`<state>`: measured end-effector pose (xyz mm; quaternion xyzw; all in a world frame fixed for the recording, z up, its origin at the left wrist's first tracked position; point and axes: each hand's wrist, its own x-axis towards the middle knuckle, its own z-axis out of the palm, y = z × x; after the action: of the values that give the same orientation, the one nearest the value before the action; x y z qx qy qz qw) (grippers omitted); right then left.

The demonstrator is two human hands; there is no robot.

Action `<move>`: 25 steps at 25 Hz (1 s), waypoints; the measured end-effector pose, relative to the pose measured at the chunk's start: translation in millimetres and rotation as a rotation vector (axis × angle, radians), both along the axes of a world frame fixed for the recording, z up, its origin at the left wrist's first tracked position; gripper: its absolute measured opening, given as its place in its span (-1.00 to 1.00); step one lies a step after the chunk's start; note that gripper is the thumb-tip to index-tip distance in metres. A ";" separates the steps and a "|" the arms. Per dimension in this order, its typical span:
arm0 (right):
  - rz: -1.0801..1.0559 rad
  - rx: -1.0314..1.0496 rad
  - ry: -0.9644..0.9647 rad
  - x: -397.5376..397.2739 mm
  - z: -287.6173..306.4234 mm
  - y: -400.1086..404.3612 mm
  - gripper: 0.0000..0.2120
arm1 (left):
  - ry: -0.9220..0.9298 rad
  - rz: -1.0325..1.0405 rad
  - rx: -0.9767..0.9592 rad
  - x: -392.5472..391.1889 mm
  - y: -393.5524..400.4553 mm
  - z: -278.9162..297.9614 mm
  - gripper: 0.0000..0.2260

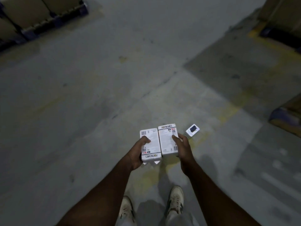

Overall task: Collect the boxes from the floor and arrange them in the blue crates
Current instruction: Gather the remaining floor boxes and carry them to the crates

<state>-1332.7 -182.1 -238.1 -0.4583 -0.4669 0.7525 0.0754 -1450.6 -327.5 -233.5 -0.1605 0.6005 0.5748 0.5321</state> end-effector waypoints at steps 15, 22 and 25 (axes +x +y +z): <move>-0.273 0.206 0.004 58.6 158.7 10.0 -0.61 | 0.324 -0.259 0.173 6.9 60.1 129.4 -0.15; -0.497 0.264 -0.001 94.6 179.9 -11.1 -0.53 | 0.297 -0.481 0.275 22.3 79.7 151.9 -0.31; -0.611 0.268 0.005 124.8 184.6 -23.4 -0.59 | 0.301 -0.579 0.309 44.4 85.5 151.9 -0.22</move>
<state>-1207.9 -205.5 -53.5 -0.5611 -0.4027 0.6281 0.3585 -1406.1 -241.9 -81.6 0.1848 0.5987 0.5015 0.5966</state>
